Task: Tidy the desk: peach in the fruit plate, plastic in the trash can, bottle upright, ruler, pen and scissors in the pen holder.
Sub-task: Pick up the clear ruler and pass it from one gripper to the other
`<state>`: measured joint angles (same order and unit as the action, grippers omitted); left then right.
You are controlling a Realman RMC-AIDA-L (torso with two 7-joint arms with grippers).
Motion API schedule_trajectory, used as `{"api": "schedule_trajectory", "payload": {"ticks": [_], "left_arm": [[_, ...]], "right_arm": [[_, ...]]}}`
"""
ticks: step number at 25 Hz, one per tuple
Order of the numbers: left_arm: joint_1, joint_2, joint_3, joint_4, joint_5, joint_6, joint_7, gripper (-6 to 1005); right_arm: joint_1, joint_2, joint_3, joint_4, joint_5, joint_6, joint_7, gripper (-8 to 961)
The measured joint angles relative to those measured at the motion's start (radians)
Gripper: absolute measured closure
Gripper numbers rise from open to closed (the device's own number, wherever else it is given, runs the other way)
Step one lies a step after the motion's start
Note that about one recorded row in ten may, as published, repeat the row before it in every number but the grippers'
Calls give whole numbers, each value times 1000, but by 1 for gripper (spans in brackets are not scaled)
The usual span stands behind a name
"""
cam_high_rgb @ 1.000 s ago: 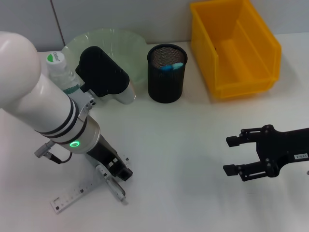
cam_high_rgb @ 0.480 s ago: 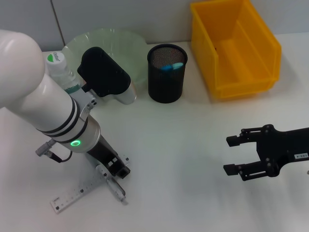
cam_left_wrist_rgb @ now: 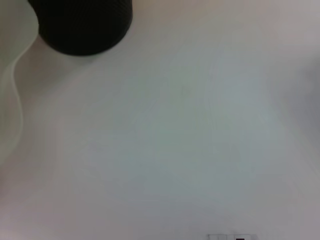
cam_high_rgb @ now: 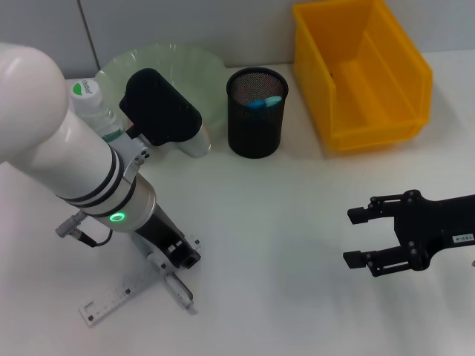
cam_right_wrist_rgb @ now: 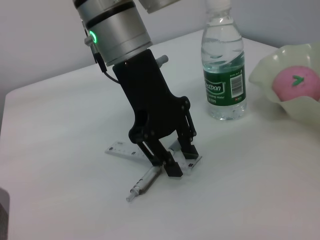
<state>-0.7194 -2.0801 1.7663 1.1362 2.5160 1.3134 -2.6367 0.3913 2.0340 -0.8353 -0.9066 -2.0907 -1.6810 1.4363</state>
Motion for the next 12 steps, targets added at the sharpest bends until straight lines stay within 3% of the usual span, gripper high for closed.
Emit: {"api": "schedule_trajectory", "payload": {"ticks": [6,9,10,12], "left_arm": [[41,3,-66,115,-45,35,-3,601],[96,9,-173,218,-160,62,31,598],[96,9,-173,218,-160,62,31,598],[144,9,-269,273,-288,74,87,596]], "right_arm": [[-3,0,2,0,0,-2,2,176],[-5,0,2,0,0,-2,4,177],[-5,0,2,0,0,-2,5,177],[-6,0,2,0,0,2,11,177]]}}
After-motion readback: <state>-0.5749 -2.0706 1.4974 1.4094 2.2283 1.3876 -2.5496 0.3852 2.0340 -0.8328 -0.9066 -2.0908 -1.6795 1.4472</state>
